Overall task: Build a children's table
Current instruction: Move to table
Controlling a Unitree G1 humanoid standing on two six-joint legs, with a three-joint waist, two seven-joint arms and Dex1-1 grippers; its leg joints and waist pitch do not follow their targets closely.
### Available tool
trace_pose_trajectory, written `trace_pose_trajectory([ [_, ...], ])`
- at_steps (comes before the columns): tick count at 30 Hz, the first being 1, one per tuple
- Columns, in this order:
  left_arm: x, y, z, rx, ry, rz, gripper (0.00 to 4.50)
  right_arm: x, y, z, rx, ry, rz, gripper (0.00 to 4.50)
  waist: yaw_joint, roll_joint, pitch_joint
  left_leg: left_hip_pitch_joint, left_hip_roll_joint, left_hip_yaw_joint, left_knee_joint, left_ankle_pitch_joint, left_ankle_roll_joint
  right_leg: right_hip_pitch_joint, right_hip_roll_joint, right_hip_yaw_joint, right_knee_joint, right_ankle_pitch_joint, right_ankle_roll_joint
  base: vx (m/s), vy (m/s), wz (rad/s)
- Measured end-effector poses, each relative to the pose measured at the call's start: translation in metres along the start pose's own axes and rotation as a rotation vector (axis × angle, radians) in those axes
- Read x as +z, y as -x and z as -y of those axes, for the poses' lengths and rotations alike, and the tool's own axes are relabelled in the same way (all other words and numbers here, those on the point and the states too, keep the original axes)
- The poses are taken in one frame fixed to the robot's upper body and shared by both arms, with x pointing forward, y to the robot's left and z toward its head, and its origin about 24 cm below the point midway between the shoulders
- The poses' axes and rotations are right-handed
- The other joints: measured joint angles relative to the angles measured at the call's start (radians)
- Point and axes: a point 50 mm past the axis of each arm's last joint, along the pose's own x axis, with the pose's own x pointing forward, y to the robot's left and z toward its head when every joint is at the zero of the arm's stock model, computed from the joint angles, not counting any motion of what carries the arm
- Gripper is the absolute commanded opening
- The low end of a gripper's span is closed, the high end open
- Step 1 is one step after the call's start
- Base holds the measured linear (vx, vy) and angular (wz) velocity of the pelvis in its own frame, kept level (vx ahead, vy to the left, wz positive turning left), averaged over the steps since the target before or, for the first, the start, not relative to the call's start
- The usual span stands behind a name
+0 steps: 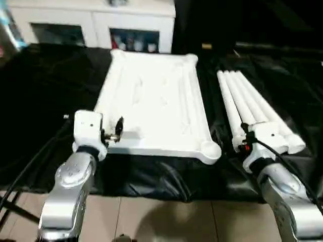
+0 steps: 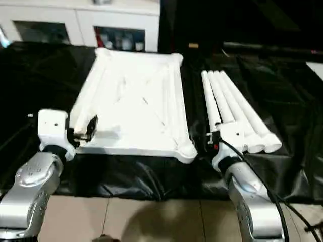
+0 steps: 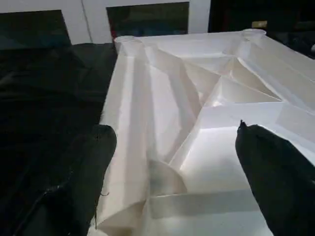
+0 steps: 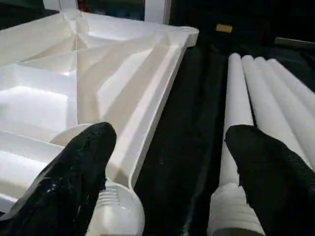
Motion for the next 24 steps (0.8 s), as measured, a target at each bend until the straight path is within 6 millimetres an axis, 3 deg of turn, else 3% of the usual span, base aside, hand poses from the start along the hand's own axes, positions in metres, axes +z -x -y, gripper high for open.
trace_pose_trajectory([
  [2, -0.001, -0.001, 0.0, 0.0, 0.001, -0.004, 4.42, -0.001, -0.001, -0.001, 0.004, 0.005, -0.002, 4.08, 0.0, 0.0, 0.0, -0.002, 0.0, 0.0, 0.001, 0.0, 0.001, -0.004, 0.0, 0.001, 0.004, 0.001, 0.001, 0.0, 0.0, 0.0],
  [7, -0.001, -0.001, 0.0, -0.008, -0.001, -0.004, 4.42, -0.004, 0.0, -0.003, 0.007, 0.006, -0.012, 4.08, 0.002, 0.007, 0.005, 0.014, 0.001, 0.006, -0.002, -0.002, -0.002, 0.006, -0.001, 0.005, 0.005, 0.003, -0.008, -0.056, 0.0, -0.01],
  [8, 0.0, -0.001, 0.0, -0.012, -0.002, -0.003, 4.42, -0.005, 0.001, -0.003, 0.001, 0.007, -0.017, 4.08, 0.006, 0.011, 0.006, 0.006, -0.005, -0.006, -0.003, -0.001, -0.001, 0.012, -0.006, -0.007, 0.003, 0.004, -0.008, -0.078, 0.004, 0.24],
  [9, 0.0, -0.001, 0.001, -0.022, -0.002, -0.002, 4.42, -0.008, 0.004, -0.001, -0.012, 0.011, -0.029, 4.08, -0.001, 0.013, 0.009, 0.003, -0.013, -0.024, -0.005, -0.001, 0.0, 0.023, -0.017, -0.032, -0.004, 0.001, -0.002, -0.078, 0.004, 0.24],
  [10, 0.0, -0.001, 0.001, -0.024, -0.002, -0.001, 4.42, -0.009, 0.004, -0.001, -0.016, 0.013, -0.032, 4.08, -0.002, 0.013, 0.009, 0.001, -0.016, -0.03, -0.006, -0.001, 0.0, 0.026, -0.02, -0.04, -0.007, 0.0, -0.001, -0.055, 0.0, 0.44],
  [11, 0.0, -0.001, 0.002, -0.025, -0.003, -0.002, 4.42, -0.009, 0.004, 0.0, -0.023, 0.016, -0.033, 4.08, -0.004, 0.017, 0.011, -0.003, -0.017, -0.043, -0.005, -0.001, 0.0, 0.039, -0.029, -0.066, -0.017, -0.001, 0.001, -0.027, 0.005, 0.39],
  [12, 0.0, -0.001, 0.002, -0.025, -0.002, -0.002, 4.42, -0.008, 0.004, 0.001, -0.032, 0.015, -0.029, 4.08, -0.005, 0.016, 0.014, 0.009, -0.013, -0.039, -0.004, -0.001, 0.0, 0.045, -0.033, -0.077, -0.02, -0.003, 0.004, -0.027, 0.005, 0.39],
  [14, -0.002, 0.0, -0.001, -0.017, -0.001, -0.01, 4.42, -0.005, 0.002, 0.0, -0.033, 0.002, -0.016, 4.08, 0.001, 0.021, 0.022, 0.031, -0.004, -0.026, -0.004, -0.002, -0.001, 0.064, -0.031, -0.076, -0.027, -0.005, 0.008, 0.0, 0.0, 0.0],
  [16, -0.001, 0.0, -0.003, -0.009, -0.004, -0.007, 4.42, -0.004, 0.001, 0.0, -0.032, -0.002, -0.012, 4.08, -0.004, 0.023, 0.024, 0.048, -0.003, -0.02, -0.006, -0.008, 0.001, 0.079, -0.025, -0.061, -0.03, -0.013, 0.011, 0.0, 0.0, 0.0],
  [19, 0.0, -0.001, -0.003, -0.009, -0.003, -0.004, 4.42, -0.004, 0.001, 0.0, -0.033, 0.003, -0.012, 4.08, -0.031, 0.018, 0.023, 0.068, -0.009, -0.013, -0.011, -0.018, -0.002, 0.088, -0.018, -0.032, -0.031, -0.02, 0.012, 0.055, 0.018, -0.1],
  [21, 0.0, -0.001, 0.001, -0.022, 0.002, -0.002, 4.42, -0.004, 0.002, 0.002, -0.041, 0.003, -0.013, 4.08, -0.031, 0.02, 0.02, 0.066, -0.01, -0.006, -0.01, -0.033, 0.002, 0.097, -0.018, -0.024, -0.039, -0.021, 0.015, 0.084, 0.003, -0.16],
  [24, 0.002, -0.003, 0.007, -0.051, 0.008, 0.006, 4.42, -0.005, 0.005, 0.009, -0.077, 0.004, -0.019, 4.08, -0.026, 0.026, 0.013, 0.059, -0.005, -0.001, -0.003, -0.037, 0.008, 0.101, -0.015, -0.025, -0.054, -0.027, 0.024, 0.144, 0.012, -0.08],
])
